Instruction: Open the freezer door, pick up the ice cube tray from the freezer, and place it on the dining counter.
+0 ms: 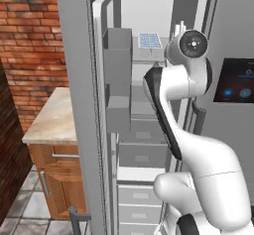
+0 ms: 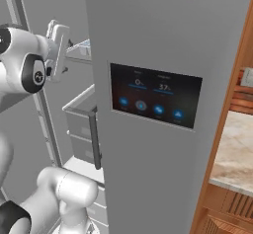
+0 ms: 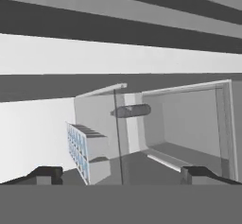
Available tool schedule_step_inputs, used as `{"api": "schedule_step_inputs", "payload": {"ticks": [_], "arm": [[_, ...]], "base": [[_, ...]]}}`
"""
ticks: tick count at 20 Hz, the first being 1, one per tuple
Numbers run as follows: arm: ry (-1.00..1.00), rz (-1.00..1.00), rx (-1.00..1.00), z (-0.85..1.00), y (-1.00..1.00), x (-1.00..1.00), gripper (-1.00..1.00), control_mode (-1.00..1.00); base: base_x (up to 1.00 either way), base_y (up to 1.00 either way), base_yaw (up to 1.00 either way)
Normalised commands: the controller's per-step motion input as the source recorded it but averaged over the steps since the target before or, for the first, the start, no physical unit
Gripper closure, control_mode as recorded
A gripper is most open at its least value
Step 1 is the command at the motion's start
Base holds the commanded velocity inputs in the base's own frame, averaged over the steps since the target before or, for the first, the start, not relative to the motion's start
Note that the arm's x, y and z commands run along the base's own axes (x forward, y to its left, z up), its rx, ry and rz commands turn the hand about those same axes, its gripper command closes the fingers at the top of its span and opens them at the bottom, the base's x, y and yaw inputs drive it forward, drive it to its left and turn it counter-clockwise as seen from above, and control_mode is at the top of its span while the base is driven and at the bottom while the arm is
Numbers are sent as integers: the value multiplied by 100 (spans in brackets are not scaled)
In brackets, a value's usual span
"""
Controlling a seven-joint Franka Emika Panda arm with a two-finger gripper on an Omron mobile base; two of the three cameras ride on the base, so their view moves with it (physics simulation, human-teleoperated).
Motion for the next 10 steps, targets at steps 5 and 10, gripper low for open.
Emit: {"api": "schedule_step_inputs", "payload": {"ticks": [5,10], "arm": [[14,-6,0,0,4,66,-100,-100],[0,-6,-4,4,0,41,-100,-100]], "base": [[0,0,0],[0,0,0]]}}
